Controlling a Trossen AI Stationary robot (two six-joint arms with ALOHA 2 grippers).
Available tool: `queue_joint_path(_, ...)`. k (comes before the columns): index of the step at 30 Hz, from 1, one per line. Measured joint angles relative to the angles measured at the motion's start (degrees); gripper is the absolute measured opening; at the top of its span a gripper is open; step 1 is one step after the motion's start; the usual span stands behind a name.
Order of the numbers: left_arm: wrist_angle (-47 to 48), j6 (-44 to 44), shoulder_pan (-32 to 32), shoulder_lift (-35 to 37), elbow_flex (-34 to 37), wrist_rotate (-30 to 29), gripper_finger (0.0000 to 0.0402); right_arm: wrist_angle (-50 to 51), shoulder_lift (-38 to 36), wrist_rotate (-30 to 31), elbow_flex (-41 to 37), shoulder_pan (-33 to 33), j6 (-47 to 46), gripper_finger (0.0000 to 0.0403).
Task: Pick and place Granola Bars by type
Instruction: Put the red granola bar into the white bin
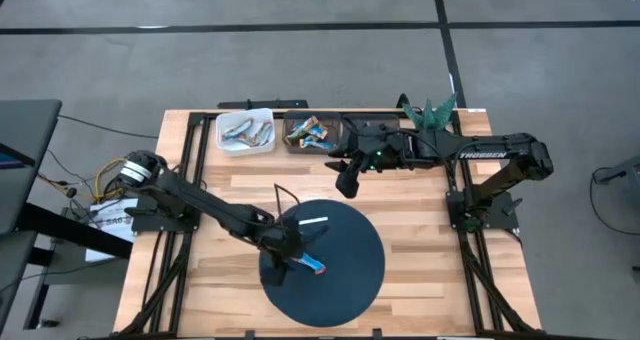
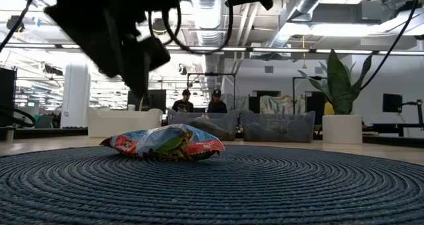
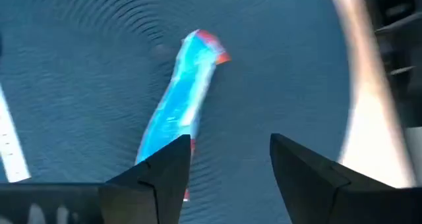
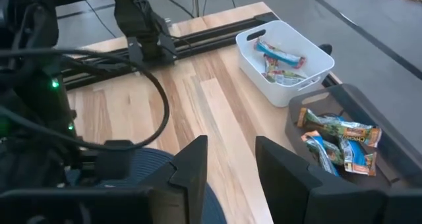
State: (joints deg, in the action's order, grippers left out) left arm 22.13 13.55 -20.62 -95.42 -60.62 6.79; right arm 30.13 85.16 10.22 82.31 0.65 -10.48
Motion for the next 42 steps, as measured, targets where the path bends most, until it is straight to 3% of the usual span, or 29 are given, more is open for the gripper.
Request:
queue_joint_path(9, -4.05, -5.6, -0.48, -5.25, 0.0, -3.31, 0.0195, 0.75, -0.01, 0.02, 0.0, -0.73, -0.08, 0.012)
queue_joint_path(16, -3.83, -8.32, -0.45, -6.31, 0.02, -11.73, 0.0194, 0.85, -0.03, 0.2, 0.01, -1.06, -0.13, 0.012)
queue_joint_path(24, -6.12, -10.87, -0.37, -8.81, 0.02, -6.93, 0.0194, 0.92, -0.03, 0.2, 0.01, -1.01, -0.13, 0.012)
queue_joint_path(35, -7.1, -9.84, -0.44, -12.91, -0.71, -8.05, 0.0192, 1.05, -0.03, 0.2, 0.01, -1.01, -0.11, 0.012)
queue_joint_path(42, -5.65, -8.91, -0.46, -13.13, -2.22, -8.83, 0.0138, 1.16, -0.03, 0.17, 0.01, -1.01, -0.11, 0.012)
